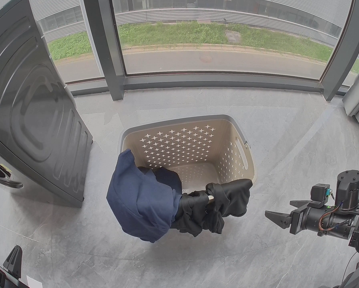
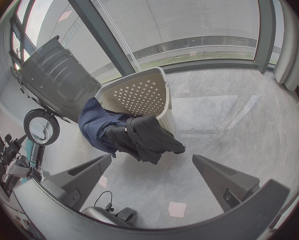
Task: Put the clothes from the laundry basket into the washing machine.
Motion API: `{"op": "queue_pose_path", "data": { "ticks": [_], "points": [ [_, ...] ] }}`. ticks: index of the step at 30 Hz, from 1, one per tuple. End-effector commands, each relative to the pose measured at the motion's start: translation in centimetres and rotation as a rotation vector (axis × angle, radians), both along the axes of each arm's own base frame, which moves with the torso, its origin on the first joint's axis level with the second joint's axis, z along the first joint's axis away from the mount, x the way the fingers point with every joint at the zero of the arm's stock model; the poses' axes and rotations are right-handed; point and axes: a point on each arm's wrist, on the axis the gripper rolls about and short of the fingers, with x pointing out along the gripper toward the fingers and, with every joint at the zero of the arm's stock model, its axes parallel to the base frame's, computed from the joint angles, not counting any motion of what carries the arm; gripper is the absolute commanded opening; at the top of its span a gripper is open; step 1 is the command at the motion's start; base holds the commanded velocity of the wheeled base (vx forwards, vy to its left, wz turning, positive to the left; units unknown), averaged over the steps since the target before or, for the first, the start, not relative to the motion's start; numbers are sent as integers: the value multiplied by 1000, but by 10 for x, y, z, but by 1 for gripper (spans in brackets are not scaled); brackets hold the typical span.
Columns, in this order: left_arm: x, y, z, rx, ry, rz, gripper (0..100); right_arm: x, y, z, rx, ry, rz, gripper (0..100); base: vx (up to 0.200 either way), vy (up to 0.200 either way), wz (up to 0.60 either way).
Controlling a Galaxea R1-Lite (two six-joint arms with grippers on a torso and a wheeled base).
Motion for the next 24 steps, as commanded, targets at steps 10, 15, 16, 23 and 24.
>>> {"op": "queue_pose_path", "data": {
  "ticks": [10,15,16,23,24],
  "points": [
    [0,0,-5,-1,1,0,0,32,40,-38,13,5,27,100,0,0,0],
    [0,0,-5,-1,1,0,0,42,52,-48,30,-14,7,100,0,0,0],
    [0,0,-5,-1,1,0,0,46,54,-54,26,-9,4,100,0,0,0],
    [0,0,-5,-1,1,0,0,58,61,-63,33,-26,2,100,0,0,0],
    [0,0,-5,-1,1,0,0,61,63,-65,37,-31,1,100,0,0,0]
  ]
}}
